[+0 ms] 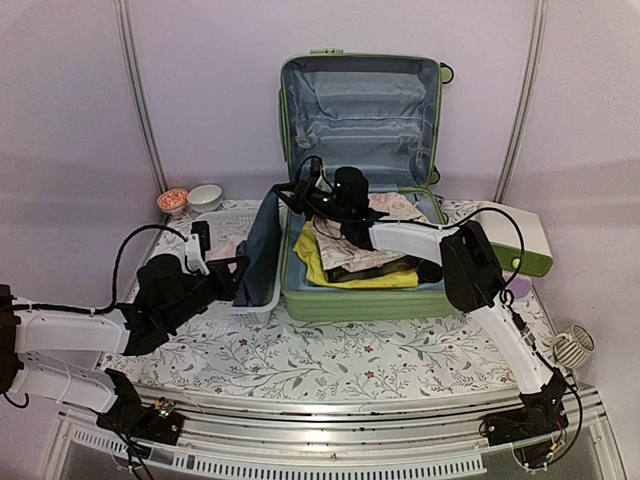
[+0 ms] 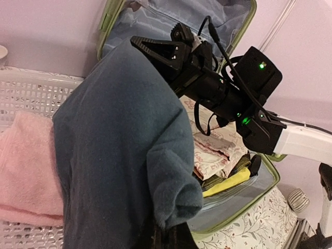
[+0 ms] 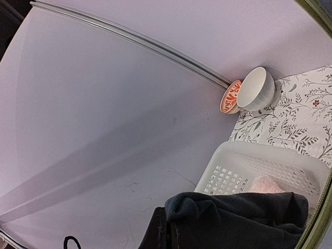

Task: Open, take out, and arrange the luggage
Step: Place the clothes in the bin.

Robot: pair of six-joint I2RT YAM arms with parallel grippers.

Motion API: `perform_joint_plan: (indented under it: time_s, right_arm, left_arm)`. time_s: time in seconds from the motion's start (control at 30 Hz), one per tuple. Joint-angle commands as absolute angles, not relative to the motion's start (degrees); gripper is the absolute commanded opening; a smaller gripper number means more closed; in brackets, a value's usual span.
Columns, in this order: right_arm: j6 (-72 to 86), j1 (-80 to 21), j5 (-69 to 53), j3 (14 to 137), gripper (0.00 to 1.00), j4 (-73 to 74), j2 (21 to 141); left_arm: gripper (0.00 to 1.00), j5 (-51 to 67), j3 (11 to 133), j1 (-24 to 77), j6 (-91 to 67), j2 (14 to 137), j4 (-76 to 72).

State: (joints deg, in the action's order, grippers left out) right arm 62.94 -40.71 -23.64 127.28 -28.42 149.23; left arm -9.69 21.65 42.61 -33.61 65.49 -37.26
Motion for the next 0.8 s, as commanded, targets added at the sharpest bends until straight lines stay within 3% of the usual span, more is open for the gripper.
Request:
perform_joint_plan:
  time_s: [0.0, 0.1, 0.17, 0.27, 0.3, 0.33, 0.57, 0.6, 0.67, 0.7, 0.73, 0.77]
  right_arm:
    - [62.0, -40.3, -16.6, 130.2, 0.02, -32.9, 151.3]
    - [62.0, -41.2, -15.1, 132.4, 0.04, -33.7, 153.4]
    - [61.9, -42.1, -14.2, 134.5, 0.14, -35.4, 155.5]
    - [61.1, -43.7, -13.1, 139.5, 0.62, -36.2, 158.2]
    - [60.5, -44.2, -12.8, 140.2, 0.73, -36.1, 158.1]
    - [59.7, -44.6, -12.6, 140.1, 0.79, -35.6, 157.5]
    - [54.9, -44.8, -13.4, 127.8, 0.81, -35.5, 146.3]
    - [54.4, -44.8, -14.0, 126.2, 0.80, -35.4, 145.0]
    - [53.5, -44.8, -14.7, 122.9, 0.80, -35.1, 142.3]
    - [52.9, -44.7, -15.0, 121.2, 0.80, -35.0, 140.7]
    - [52.4, -44.7, -15.1, 119.3, 0.80, -34.8, 139.1]
    - [51.6, -44.7, -15.1, 117.6, 0.80, -34.3, 137.5]
  left_arm:
    - [0.00, -10.0, 18.2, 41.3, -37.4, 62.8, -35.1]
    - [0.00, -10.5, 16.1, 39.7, -38.8, 61.0, -34.9]
    - [0.00, -11.2, 14.7, 38.8, -40.1, 60.3, -34.7]
    - [0.00, -12.3, 12.2, 35.6, -44.8, 59.8, -33.7]
    - [0.00, -12.1, 11.2, 34.0, -46.5, 59.6, -33.9]
    - [0.00, -12.1, 10.2, 32.4, -48.8, 59.3, -33.8]
    - [0.00, -21.1, 6.4, 27.9, -56.5, 50.4, -26.6]
    - [0.04, -23.4, 6.7, 27.8, -57.0, 48.5, -23.8]
    - [0.47, -27.1, 7.2, 27.7, -56.8, 45.0, -18.8]
    - [0.83, -28.3, 8.2, 27.5, -56.9, 43.8, -16.2]
    - [0.95, -28.9, 9.7, 27.6, -56.9, 43.1, -12.9]
    - [0.98, -28.9, 11.4, 27.5, -55.7, 42.8, -9.4]
